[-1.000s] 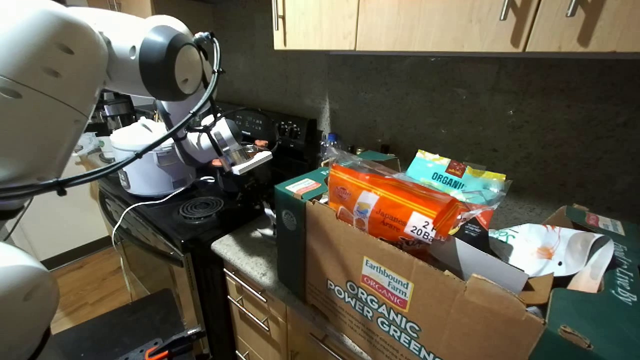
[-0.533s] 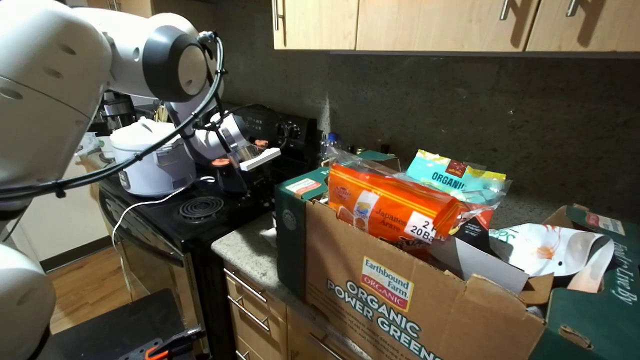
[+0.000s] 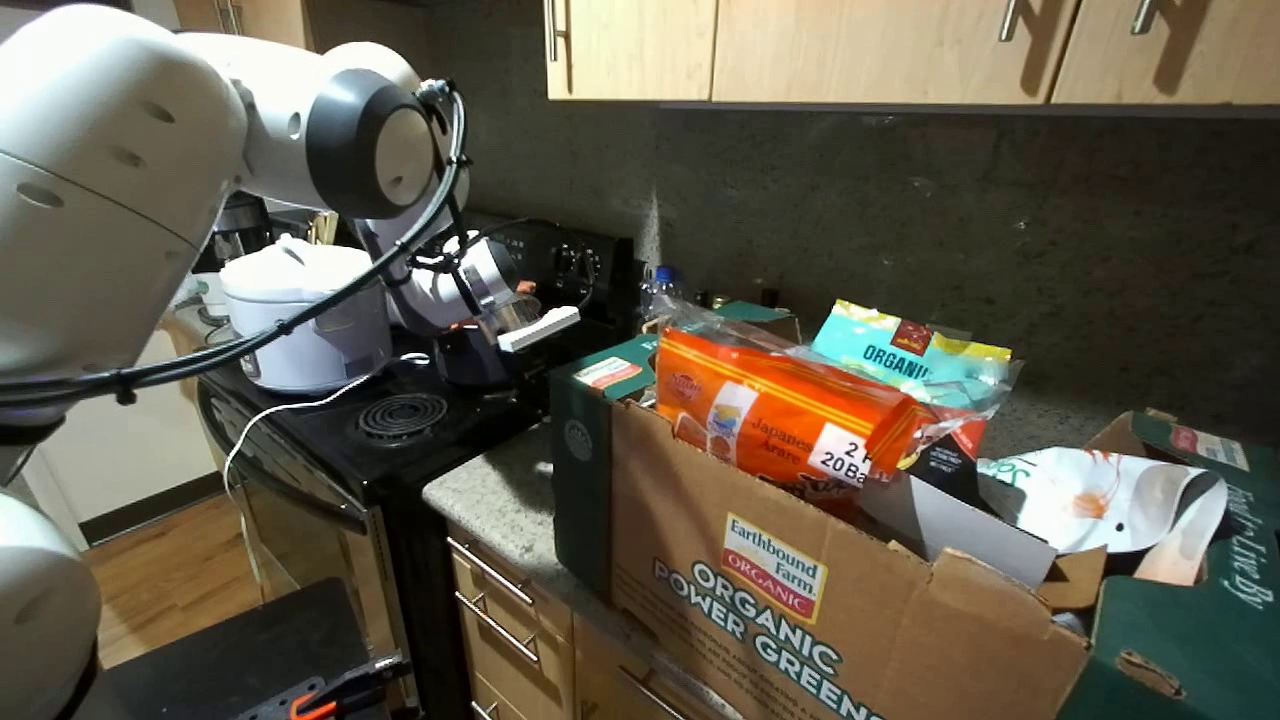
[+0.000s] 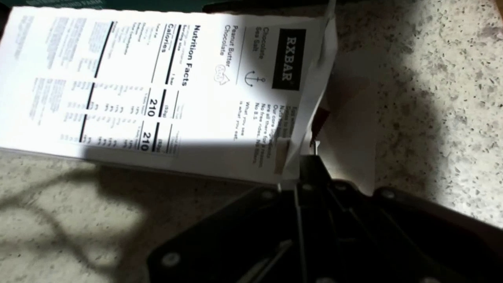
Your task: Lay the box on its side
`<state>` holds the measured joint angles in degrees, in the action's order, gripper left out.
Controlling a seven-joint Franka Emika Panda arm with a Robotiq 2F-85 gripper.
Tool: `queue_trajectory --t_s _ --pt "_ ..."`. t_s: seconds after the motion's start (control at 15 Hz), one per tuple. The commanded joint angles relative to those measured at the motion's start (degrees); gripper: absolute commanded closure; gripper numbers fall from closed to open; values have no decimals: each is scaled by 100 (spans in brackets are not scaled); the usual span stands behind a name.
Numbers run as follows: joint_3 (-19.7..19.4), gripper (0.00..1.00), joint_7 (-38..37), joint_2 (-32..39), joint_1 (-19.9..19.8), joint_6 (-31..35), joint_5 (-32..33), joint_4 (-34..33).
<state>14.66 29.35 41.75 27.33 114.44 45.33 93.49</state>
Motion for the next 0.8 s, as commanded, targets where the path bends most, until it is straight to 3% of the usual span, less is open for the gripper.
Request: queue_trajectory --t_s 0.0,0.73 --pt "115 100 278 261 -193 251 -26 -212" --pt "193 100 804 363 -442 550 -348 -242"
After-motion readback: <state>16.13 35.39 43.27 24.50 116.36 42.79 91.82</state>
